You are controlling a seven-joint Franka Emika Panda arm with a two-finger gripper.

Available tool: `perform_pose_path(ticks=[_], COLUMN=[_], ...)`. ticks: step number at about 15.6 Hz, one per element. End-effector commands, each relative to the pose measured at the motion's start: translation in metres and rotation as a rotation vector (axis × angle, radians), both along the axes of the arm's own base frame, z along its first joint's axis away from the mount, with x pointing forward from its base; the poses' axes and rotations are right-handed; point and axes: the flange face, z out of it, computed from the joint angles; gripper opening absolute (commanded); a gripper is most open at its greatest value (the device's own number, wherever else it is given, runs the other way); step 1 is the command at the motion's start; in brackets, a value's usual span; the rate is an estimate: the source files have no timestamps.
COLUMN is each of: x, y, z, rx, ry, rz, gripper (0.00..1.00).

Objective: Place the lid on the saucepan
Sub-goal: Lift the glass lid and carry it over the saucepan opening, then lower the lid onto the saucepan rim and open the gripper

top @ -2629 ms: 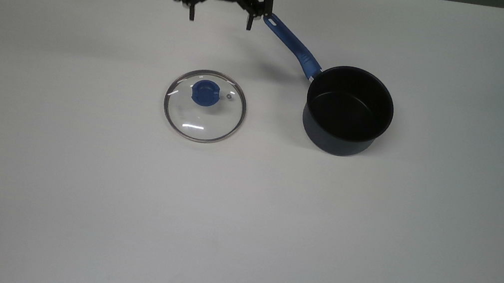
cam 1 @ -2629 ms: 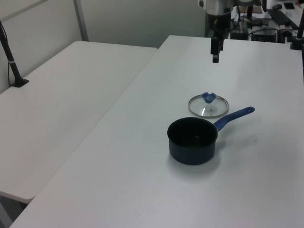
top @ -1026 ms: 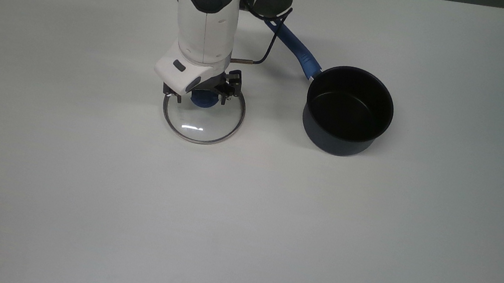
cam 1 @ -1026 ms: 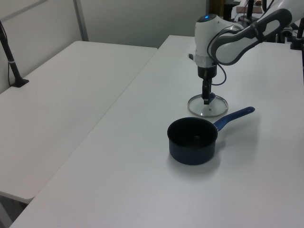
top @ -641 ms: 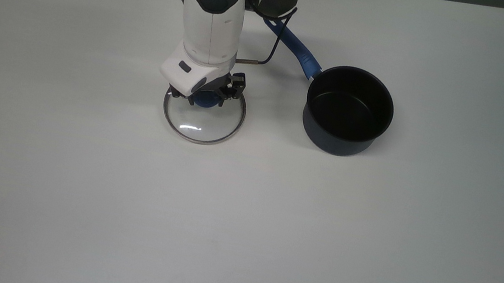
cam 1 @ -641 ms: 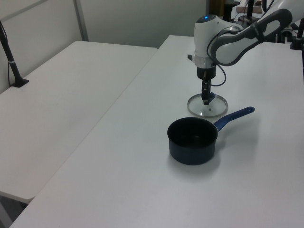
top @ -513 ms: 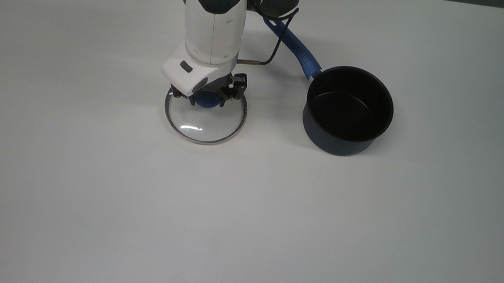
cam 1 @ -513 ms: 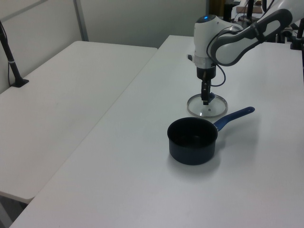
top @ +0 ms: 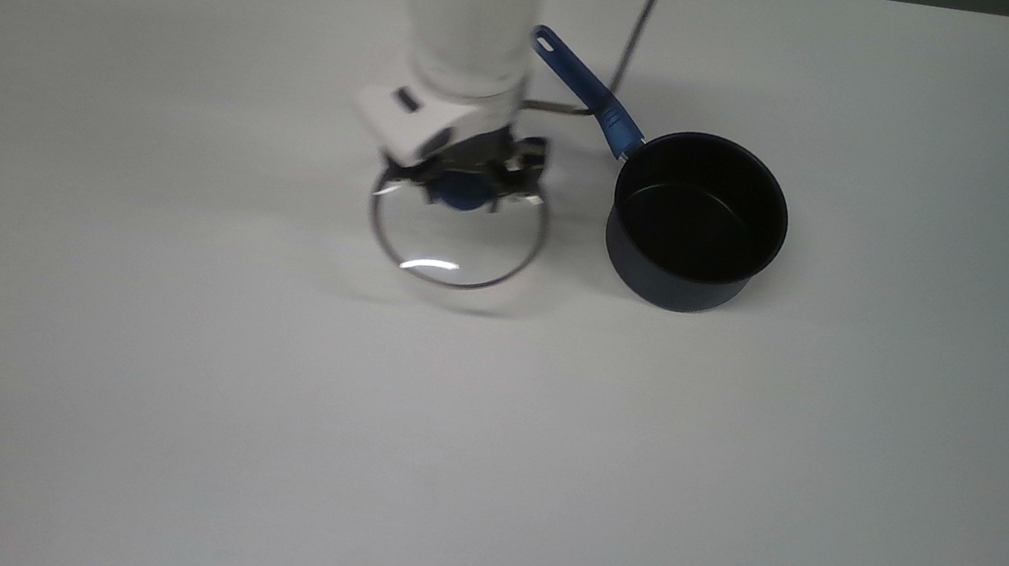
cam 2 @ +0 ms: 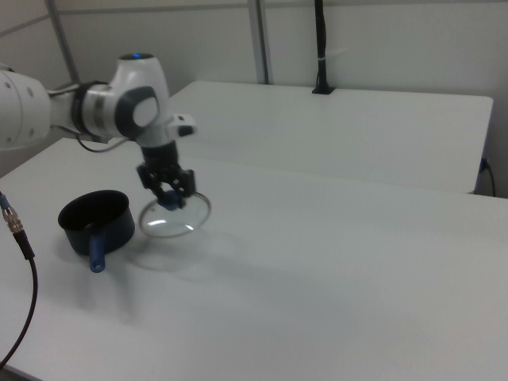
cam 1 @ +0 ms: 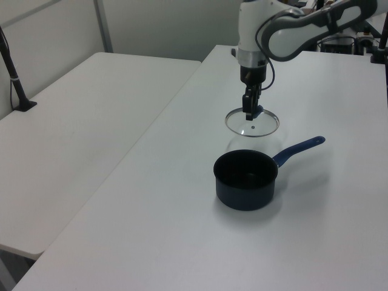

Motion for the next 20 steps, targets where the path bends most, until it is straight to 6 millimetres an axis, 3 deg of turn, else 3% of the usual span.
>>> perform_pose_path(ticks=[1, 7, 11, 18, 19, 20], x=[-0.017, -0.047, -0.062, -0.058, -0.055, -0.054], y=[0.074, 0.166, 0.2, 0.206, 0.203, 0.202], z=[0.03, 0.031, 0.032, 0.02, 0.02, 0.019], rx=[0.02, 0.016, 0.016, 0.018, 0.025, 0.025], ry=[-0.01, -0.019, -0.022, -0.029, -0.044, -0.047], rz=[-0.012, 0.029, 0.063, 0.051, 0.045, 0.046], gripper=[0.43, 0.46, 0.46, 0.47, 0.52, 0.73])
